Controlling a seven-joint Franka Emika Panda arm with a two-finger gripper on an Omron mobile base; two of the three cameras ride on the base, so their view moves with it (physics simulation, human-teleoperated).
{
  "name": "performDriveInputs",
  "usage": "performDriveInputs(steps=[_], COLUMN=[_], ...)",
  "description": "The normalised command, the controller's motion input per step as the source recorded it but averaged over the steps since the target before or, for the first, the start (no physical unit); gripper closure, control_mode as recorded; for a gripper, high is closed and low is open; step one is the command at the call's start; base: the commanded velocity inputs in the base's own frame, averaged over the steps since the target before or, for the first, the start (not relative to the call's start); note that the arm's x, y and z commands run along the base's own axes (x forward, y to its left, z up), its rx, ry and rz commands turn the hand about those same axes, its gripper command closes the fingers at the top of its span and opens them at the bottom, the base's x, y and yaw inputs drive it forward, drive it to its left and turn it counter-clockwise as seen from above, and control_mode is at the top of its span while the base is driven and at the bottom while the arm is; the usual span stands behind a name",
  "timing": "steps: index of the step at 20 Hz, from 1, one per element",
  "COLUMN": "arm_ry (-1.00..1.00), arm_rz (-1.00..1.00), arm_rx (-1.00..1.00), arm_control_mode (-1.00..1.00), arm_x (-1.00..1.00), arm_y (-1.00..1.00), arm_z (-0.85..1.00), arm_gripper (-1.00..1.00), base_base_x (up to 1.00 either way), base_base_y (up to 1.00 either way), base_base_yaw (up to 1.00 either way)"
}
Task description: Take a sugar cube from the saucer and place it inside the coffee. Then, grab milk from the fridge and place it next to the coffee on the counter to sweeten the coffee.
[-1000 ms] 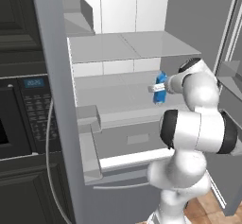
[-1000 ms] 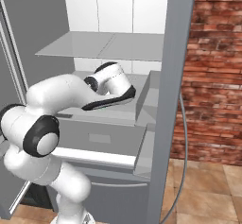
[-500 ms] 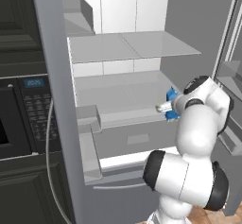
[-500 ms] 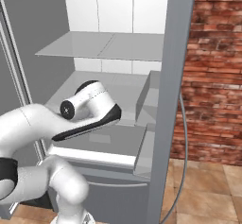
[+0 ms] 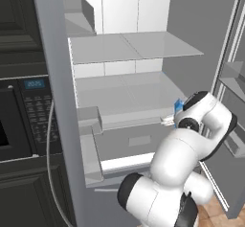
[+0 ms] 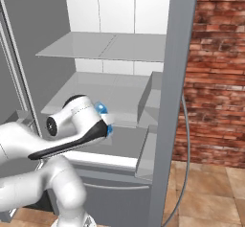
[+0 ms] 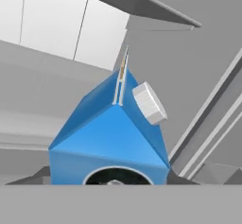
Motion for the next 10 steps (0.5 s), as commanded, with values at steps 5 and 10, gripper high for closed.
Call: performDriveInputs(steps=[5,10], arm_ry=[0.24,0.2], arm_rz=[0.0,0.0], arm_rx=[0.31,0.28], arm_control_mode=[-1.0,-1.0], arm_x=[-0.43,-0.65], arm_y=[0.13,0.17], arm_z=[1.0,1.0], arm_gripper=[1.0,1.0], base_base_x=[0.0,0.0], base_base_y=[0.0,0.0], base_base_yaw=[0.0,0.0])
